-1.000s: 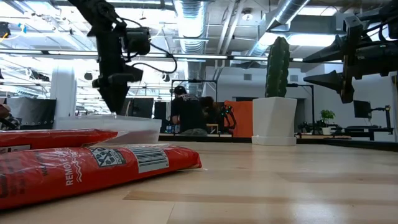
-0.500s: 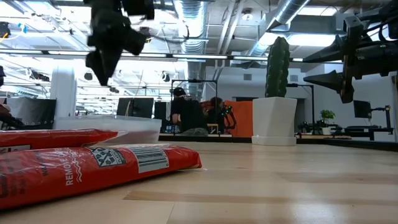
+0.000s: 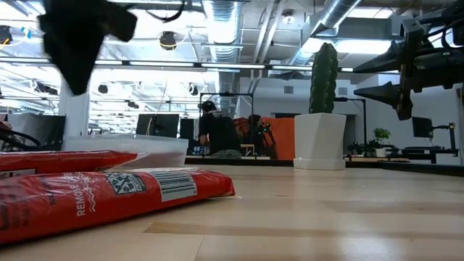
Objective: Sort popcorn bags into baskets
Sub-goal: Put the red popcorn bag into the transparent bin
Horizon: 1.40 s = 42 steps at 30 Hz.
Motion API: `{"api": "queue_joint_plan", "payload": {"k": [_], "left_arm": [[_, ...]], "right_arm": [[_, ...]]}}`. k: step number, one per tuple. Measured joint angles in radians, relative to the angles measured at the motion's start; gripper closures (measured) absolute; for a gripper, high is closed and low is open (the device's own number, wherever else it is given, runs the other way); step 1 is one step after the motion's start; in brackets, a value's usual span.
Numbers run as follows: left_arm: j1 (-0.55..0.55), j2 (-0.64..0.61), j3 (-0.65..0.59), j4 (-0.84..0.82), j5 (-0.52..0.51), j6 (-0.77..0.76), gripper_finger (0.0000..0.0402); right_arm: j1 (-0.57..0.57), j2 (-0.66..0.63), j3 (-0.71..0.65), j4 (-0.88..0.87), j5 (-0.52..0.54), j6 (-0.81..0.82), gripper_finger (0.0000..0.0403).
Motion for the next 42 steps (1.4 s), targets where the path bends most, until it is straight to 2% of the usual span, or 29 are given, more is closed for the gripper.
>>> {"api": "queue_joint_plan", "payload": {"k": [4, 9, 15, 21, 28, 32, 38, 39, 42], "left_arm": [[-0.037, 0.0, -0.089, 0.097, 0.042, -0.057, 0.0177], [-0.045, -0.001, -0.169, 0.119, 0.053, -0.094, 0.0177], [-0.045, -0.001, -0.26, 0.306, 0.167, -0.082, 0.0177], [-0.045, -0.001, -0.345, 0.382, 0.184, -0.106, 0.0173], [-0.044, -0.002, -0.461, 0.572, 0.302, -0.128, 0.0179], [-0.044, 0.001, -0.487, 0.609, 0.332, -0.153, 0.023], [-0.041, 0.0, -0.496, 0.624, 0.346, -0.134, 0.0372], [-0.038, 0.0, -0.495, 0.625, 0.35, -0.14, 0.0384], [-0.022, -0.001, -0.488, 0.621, 0.352, -0.155, 0.0387]], "right_arm": [[0.0, 0.0, 0.0, 0.0, 0.0, 0.0, 0.0143], [0.0, 0.0, 0.0, 0.0, 0.0, 0.003, 0.0143], [0.0, 0.0, 0.0, 0.0, 0.0, 0.004, 0.0143], [0.0, 0.0, 0.0, 0.0, 0.001, 0.004, 0.0143], [0.0, 0.0, 0.0, 0.0, 0.001, 0.003, 0.0143], [0.0, 0.0, 0.0, 0.0, 0.002, 0.004, 0.0143], [0.0, 0.0, 0.0, 0.0, 0.003, 0.004, 0.0143], [0.0, 0.0, 0.0, 0.0, 0.003, 0.004, 0.0143], [0.0, 0.0, 0.0, 0.0, 0.004, 0.004, 0.0143]]}}
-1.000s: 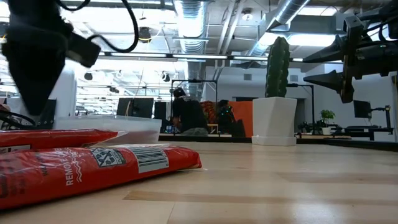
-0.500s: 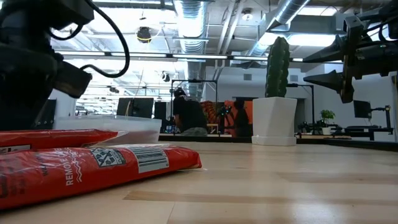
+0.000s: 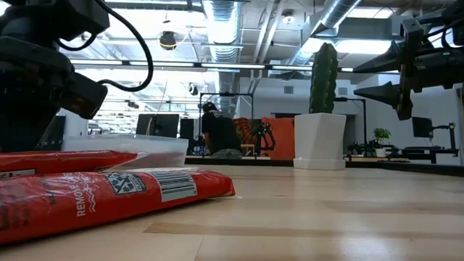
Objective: Sort popcorn bags into baskets
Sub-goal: Put the red popcorn bag into the transparent bin
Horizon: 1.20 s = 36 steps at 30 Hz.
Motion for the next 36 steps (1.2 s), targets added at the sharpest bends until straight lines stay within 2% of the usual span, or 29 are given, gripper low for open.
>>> {"api": "queue_joint_plan", "payload": {"k": [8, 19, 23, 31, 36], "left_arm": [[0.089, 0.004, 0.105, -0.078, -0.012, 0.091, 0.0395], [0.259, 0.004, 0.348, -0.239, -0.02, 0.287, 0.04], [0.337, 0.004, 0.45, -0.295, -0.055, 0.379, 0.0401], [0.584, 0.003, 0.65, -0.508, -0.144, 0.624, 0.0401], [0.796, 0.001, 0.686, -0.528, -0.162, 0.779, 0.0401]], "right_arm": [[0.0, 0.0, 0.0, 0.0, 0.0, 0.0, 0.0143], [0.0, 0.0, 0.0, 0.0, 0.0, -0.001, 0.0143], [0.0, 0.0, 0.0, 0.0, 0.0, -0.001, 0.0143], [0.0, 0.0, 0.0, 0.0, 0.0, -0.003, 0.0143], [0.0, 0.0, 0.0, 0.0, 0.0, -0.001, 0.0143]]}}
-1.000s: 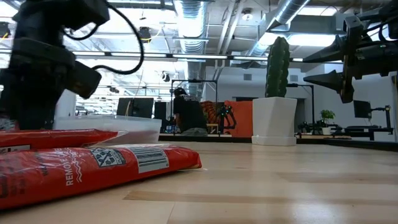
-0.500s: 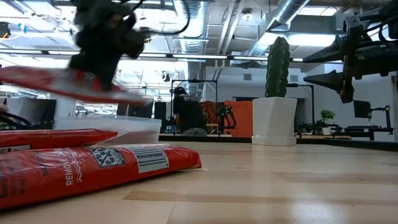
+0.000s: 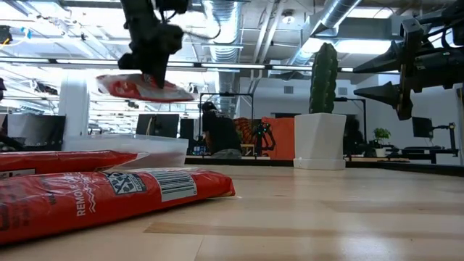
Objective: Sort popcorn bags into baskets
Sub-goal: Put the red popcorn bag into the transparent bin
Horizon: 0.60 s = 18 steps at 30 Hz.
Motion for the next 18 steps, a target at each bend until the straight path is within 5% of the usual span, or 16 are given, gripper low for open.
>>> {"api": "queue_joint_plan", "payload": {"k": [11, 18], "left_arm": [[0.501, 0.004, 0.0, 0.066, 0.018, 0.273, 0.0401], [0.656, 0.004, -0.059, 0.099, 0.084, 0.355, 0.0401]], "right_arm": [[0.0, 0.0, 0.0, 0.001, 0.009, -0.001, 0.0143], [-0.019, 0.0, 0.0, 0.003, 0.036, -0.016, 0.0143]]}}
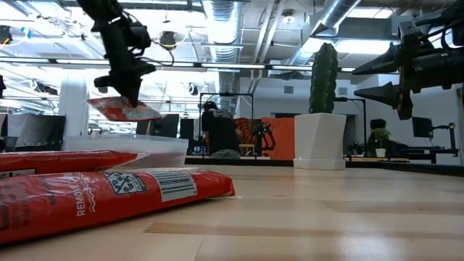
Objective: Sort popcorn bags into baskets
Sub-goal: Put the red popcorn bag into the transparent bin
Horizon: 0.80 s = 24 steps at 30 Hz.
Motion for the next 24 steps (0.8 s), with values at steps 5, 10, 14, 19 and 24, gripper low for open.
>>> {"api": "queue_joint_plan", "payload": {"k": [5, 10, 14, 19, 24], "left_arm": [[0.029, 0.0, -0.088, 0.041, 0.009, 0.018, 0.0401], [0.069, 0.0, -0.158, 0.111, 0.02, 0.019, 0.0401], [0.085, 0.0, -0.199, 0.179, 0.026, 0.02, 0.0394], [0.09, 0.001, -0.24, 0.217, 0.028, 0.037, 0.0388], [0.089, 0.001, -0.248, 0.235, 0.011, 0.05, 0.0384]], "right_arm": [[-0.038, 0.0, 0.0, 0.0, 0.0, -0.002, 0.0143], [-0.067, 0.0, 0.0, 0.0, -0.002, -0.002, 0.0143], [-0.081, 0.0, 0.0, 0.0, -0.006, -0.002, 0.0143], [-0.087, 0.0, 0.0, 0.0, -0.009, -0.002, 0.0143], [-0.086, 0.0, 0.0, 0.0, -0.009, -0.002, 0.0143]]}}
